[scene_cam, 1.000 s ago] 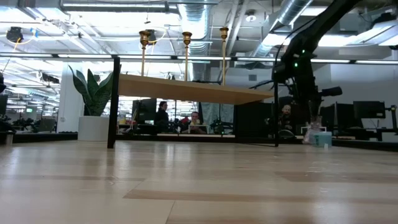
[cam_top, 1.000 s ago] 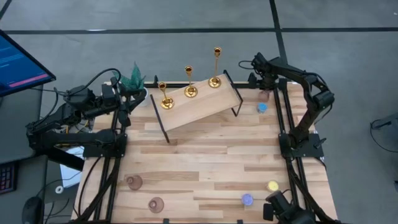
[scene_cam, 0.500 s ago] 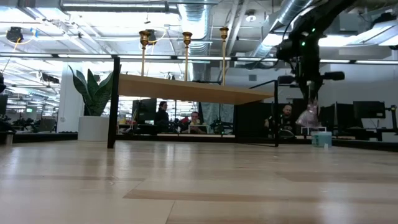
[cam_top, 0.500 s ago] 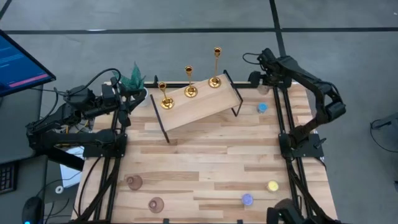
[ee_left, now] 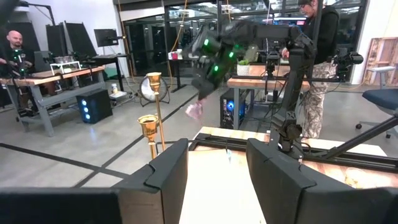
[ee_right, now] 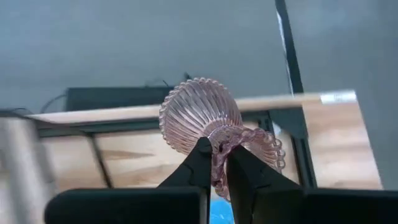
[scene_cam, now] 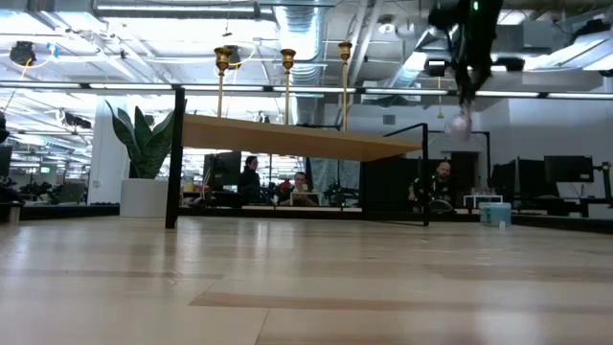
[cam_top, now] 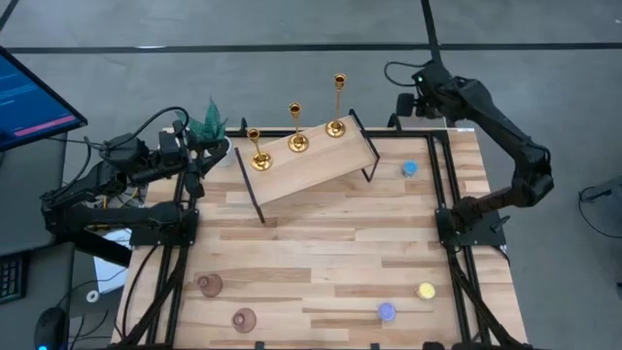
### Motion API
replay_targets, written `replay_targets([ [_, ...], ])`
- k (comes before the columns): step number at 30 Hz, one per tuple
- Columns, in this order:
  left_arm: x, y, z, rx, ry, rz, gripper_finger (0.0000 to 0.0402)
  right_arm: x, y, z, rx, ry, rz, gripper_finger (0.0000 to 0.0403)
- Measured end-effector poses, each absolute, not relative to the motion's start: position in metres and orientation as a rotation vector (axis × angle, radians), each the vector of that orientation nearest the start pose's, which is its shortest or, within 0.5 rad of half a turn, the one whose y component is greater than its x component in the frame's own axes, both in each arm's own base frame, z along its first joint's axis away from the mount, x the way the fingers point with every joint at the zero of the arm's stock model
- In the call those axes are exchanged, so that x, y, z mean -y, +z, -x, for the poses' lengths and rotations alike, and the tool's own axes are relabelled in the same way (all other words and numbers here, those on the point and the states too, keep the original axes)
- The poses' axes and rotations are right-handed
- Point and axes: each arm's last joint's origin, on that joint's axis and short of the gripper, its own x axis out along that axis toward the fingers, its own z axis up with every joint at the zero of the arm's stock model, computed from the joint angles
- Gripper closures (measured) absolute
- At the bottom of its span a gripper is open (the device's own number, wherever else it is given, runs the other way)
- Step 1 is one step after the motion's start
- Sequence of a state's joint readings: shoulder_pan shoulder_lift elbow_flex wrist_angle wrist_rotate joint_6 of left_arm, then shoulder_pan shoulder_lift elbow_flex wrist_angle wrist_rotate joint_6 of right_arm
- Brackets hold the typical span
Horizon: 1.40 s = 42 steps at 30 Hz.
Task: Pick & Place candle stick holders
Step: Put the top pink glass candle holder on the shelf
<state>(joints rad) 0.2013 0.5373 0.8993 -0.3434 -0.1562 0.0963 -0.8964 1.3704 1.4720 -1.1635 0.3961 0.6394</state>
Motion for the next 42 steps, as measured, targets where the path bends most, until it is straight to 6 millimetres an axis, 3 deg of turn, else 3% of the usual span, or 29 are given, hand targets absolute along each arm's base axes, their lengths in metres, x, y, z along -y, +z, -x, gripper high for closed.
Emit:
replay_targets([
  [8,-0.024,0.383,-0.095,0.003,0.359,-0.088,0.0238,0.178,0.424,-0.18,-0.691,-1.341,-0.587,0.0388],
  [17,-0.024,0.383,-0.094,0.003,0.372,-0.088,0.0238,0.14,0.445,-0.24,-0.76,-1.071,-0.416,0.0388],
  [22,-0.024,0.383,-0.094,0.002,0.374,-0.088,0.0238,0.115,0.439,-0.278,-0.844,-0.936,-0.333,0.0388],
  [28,-0.024,0.383,-0.094,0.003,0.374,-0.088,0.0238,0.091,0.409,-0.318,-1.049,-0.829,-0.227,0.0388],
  [36,-0.024,0.383,-0.094,0.006,0.374,-0.069,0.0238,0.101,0.372,-0.346,-1.239,-0.803,-0.186,0.0388],
  [42,-0.024,0.383,-0.094,0.006,0.374,-0.069,0.0238,0.112,0.364,-0.349,-1.275,-0.79,-0.197,0.0388],
])
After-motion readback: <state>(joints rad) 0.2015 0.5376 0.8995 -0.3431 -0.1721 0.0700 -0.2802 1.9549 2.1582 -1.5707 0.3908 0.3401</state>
